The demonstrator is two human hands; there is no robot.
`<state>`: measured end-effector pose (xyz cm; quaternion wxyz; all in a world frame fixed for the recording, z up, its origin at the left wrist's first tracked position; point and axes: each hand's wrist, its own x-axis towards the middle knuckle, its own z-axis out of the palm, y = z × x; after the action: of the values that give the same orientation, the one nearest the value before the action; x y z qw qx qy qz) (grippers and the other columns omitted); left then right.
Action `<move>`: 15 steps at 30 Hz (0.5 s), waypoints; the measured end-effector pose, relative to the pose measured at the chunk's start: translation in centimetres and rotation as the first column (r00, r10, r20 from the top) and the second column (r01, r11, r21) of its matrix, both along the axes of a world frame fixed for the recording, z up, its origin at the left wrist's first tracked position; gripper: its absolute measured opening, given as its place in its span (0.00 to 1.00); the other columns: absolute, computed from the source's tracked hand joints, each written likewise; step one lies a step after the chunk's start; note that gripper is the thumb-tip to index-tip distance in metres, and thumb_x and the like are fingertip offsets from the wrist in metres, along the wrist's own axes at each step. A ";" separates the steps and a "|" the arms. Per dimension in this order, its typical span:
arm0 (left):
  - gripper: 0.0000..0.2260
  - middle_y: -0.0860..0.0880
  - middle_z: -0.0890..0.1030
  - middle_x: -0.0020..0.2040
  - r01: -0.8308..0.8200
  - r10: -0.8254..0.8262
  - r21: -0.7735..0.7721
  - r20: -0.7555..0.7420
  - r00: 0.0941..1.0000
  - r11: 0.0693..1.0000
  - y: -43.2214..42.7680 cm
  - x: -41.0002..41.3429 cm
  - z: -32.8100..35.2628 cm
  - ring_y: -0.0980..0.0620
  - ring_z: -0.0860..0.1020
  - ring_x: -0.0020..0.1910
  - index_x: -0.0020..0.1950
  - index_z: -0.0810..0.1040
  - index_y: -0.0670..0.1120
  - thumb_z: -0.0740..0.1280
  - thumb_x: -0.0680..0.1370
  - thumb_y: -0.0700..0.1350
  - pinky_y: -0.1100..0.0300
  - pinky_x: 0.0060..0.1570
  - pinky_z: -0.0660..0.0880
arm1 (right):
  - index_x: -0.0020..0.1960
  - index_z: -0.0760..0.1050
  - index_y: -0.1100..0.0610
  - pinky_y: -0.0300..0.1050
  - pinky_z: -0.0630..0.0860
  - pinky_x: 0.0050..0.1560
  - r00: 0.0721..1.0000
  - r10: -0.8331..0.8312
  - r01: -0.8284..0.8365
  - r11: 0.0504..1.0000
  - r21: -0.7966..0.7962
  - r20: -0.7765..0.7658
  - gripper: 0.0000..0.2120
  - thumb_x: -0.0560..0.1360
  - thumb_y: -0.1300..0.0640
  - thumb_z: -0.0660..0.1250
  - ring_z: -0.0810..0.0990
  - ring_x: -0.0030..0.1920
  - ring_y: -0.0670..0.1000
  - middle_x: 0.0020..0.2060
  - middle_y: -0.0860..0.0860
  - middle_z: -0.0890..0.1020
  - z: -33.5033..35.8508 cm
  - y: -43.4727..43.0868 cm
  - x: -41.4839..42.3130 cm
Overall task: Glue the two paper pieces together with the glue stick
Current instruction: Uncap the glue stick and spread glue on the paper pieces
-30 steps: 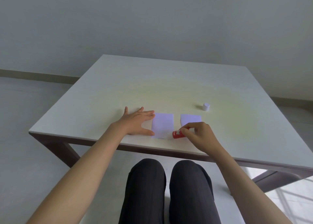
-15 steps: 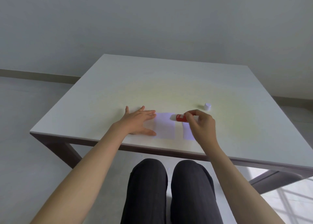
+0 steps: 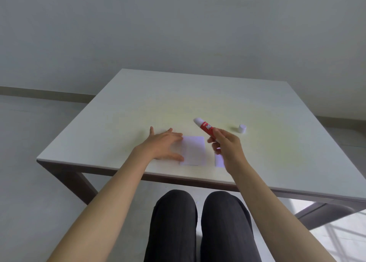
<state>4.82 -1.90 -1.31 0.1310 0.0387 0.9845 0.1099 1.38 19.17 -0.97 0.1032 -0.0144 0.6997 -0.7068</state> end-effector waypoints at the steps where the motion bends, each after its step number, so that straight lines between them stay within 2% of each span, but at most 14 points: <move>1: 0.37 0.60 0.58 0.76 -0.009 0.009 0.006 -0.007 1.000 1.000 0.0 0.0 0.1 0.55 0.50 0.77 0.74 0.59 0.55 0.66 0.69 0.65 0.31 0.69 0.38 | 0.52 0.78 0.58 0.39 0.66 0.31 0.987 0.082 -0.051 0.976 -0.214 0.138 0.10 0.78 0.54 0.61 0.72 0.28 0.48 0.33 0.51 0.79 0.2 -0.3 0.4; 2: 0.36 0.60 0.59 0.76 -0.018 0.019 0.014 -0.025 1.000 1.000 -0.1 0.2 0.1 0.55 0.51 0.77 0.74 0.60 0.55 0.66 0.70 0.65 0.33 0.70 0.38 | 0.52 0.77 0.58 0.39 0.67 0.30 0.956 0.175 -0.079 0.926 -0.369 0.234 0.10 0.79 0.54 0.61 0.72 0.27 0.47 0.34 0.51 0.79 0.3 -0.7 0.8; 3: 0.34 0.60 0.59 0.76 -0.031 0.033 0.046 -0.056 0.998 0.998 -0.1 0.3 0.1 0.55 0.51 0.77 0.74 0.60 0.55 0.65 0.71 0.64 0.34 0.71 0.38 | 0.53 0.75 0.57 0.38 0.68 0.30 0.927 0.251 -0.101 0.882 -0.460 0.278 0.09 0.79 0.53 0.60 0.73 0.27 0.47 0.34 0.51 0.79 0.4 -1.1 1.1; 4: 0.32 0.59 0.61 0.76 -0.047 0.059 0.128 -0.094 0.994 0.991 -0.1 0.5 0.2 0.55 0.53 0.77 0.73 0.62 0.56 0.65 0.72 0.63 0.37 0.72 0.39 | 0.54 0.75 0.56 0.37 0.69 0.29 0.908 0.304 -0.121 0.849 -0.514 0.288 0.09 0.79 0.52 0.60 0.73 0.28 0.47 0.34 0.50 0.79 0.4 -1.7 1.5; 5: 0.28 0.58 0.65 0.74 -0.066 0.106 0.284 -0.125 0.986 0.957 0.0 0.7 0.3 0.55 0.56 0.76 0.72 0.65 0.56 0.65 0.73 0.60 0.40 0.74 0.43 | 0.54 0.74 0.56 0.37 0.70 0.28 0.898 0.337 -0.136 0.823 -0.551 0.282 0.09 0.79 0.52 0.60 0.73 0.28 0.47 0.34 0.50 0.79 0.3 -2.2 1.8; 6: 0.23 0.57 0.71 0.70 -0.073 0.161 0.488 -0.141 0.977 0.870 0.3 0.8 0.5 0.56 0.62 0.74 0.69 0.70 0.56 0.66 0.75 0.57 0.46 0.74 0.52 | 0.55 0.74 0.56 0.37 0.70 0.28 0.893 0.358 -0.142 0.801 -0.581 0.274 0.10 0.79 0.52 0.60 0.73 0.28 0.47 0.34 0.50 0.78 0.3 -2.7 2.1; 7: 0.16 0.58 0.79 0.62 -0.058 0.209 0.675 -0.144 0.967 0.735 0.8 1.0 0.8 0.58 0.71 0.68 0.63 0.76 0.56 0.66 0.76 0.54 0.54 0.70 0.62 | 0.55 0.74 0.56 0.36 0.70 0.27 0.892 0.369 -0.150 0.787 -0.598 0.262 0.10 0.79 0.53 0.59 0.72 0.28 0.47 0.35 0.50 0.77 0.3 -3.3 2.4; 8: 0.10 0.59 0.83 0.52 -0.031 0.253 0.781 -0.164 0.953 0.624 1.4 1.3 1.2 0.61 0.78 0.58 0.55 0.80 0.56 0.65 0.76 0.52 0.60 0.61 0.69 | 0.55 0.74 0.56 0.36 0.69 0.28 0.894 0.377 -0.167 0.781 -0.601 0.242 0.09 0.80 0.53 0.59 0.72 0.28 0.47 0.35 0.50 0.76 0.4 -3.7 2.6; 9: 0.06 0.60 0.84 0.42 -0.017 0.309 0.822 -0.195 0.931 0.569 2.1 1.4 1.5 0.62 0.81 0.48 0.48 0.82 0.55 0.65 0.76 0.51 0.63 0.53 0.72 | 0.55 0.73 0.57 0.37 0.68 0.29 0.901 0.375 -0.188 0.789 -0.584 0.217 0.10 0.80 0.53 0.58 0.71 0.28 0.47 0.36 0.50 0.75 0.5 -4.1 2.8; 10: 0.06 0.60 0.84 0.36 -0.023 0.370 0.843 -0.211 0.905 0.537 2.7 1.6 1.7 0.61 0.81 0.41 0.44 0.83 0.55 0.66 0.76 0.51 0.64 0.47 0.72 | 0.57 0.73 0.57 0.37 0.67 0.31 0.911 0.362 -0.202 0.809 -0.551 0.197 0.11 0.80 0.53 0.58 0.70 0.30 0.48 0.37 0.50 0.75 0.6 -4.4 2.9; 12: 0.06 0.57 0.85 0.35 -0.052 0.470 0.874 -0.209 0.857 0.483 3.3 1.4 1.9 0.58 0.82 0.38 0.40 0.83 0.52 0.68 0.74 0.50 0.63 0.44 0.74 | 0.65 0.70 0.57 0.39 0.67 0.33 0.946 0.273 -0.194 0.908 -0.371 0.174 0.17 0.79 0.51 0.61 0.72 0.32 0.49 0.43 0.52 0.79 0.7 -4.9 3.1; 14: 0.07 0.54 0.86 0.37 -0.066 0.522 0.873 -0.226 0.823 0.483 3.3 0.7 2.3 0.57 0.83 0.42 0.37 0.84 0.50 0.68 0.72 0.49 0.62 0.48 0.75 | 0.71 0.64 0.54 0.40 0.71 0.38 0.989 0.129 -0.131 0.991 0.013 0.070 0.26 0.76 0.48 0.64 0.77 0.37 0.50 0.53 0.51 0.80 0.3 -4.8 3.5; 15: 0.07 0.54 0.86 0.36 -0.089 0.553 0.855 -0.247 0.796 0.511 3.0 0.1 2.5 0.59 0.83 0.41 0.35 0.83 0.50 0.67 0.71 0.49 0.64 0.47 0.75 | 0.72 0.62 0.54 0.41 0.72 0.43 0.993 0.093 -0.075 0.970 0.229 -0.067 0.29 0.75 0.47 0.66 0.77 0.42 0.50 0.57 0.50 0.78 -0.3 -4.5 3.9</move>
<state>4.96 1.12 1.23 -0.1805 -0.0704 0.8089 0.5550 5.29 14.64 -1.29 0.1069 -0.0596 0.7779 -0.6164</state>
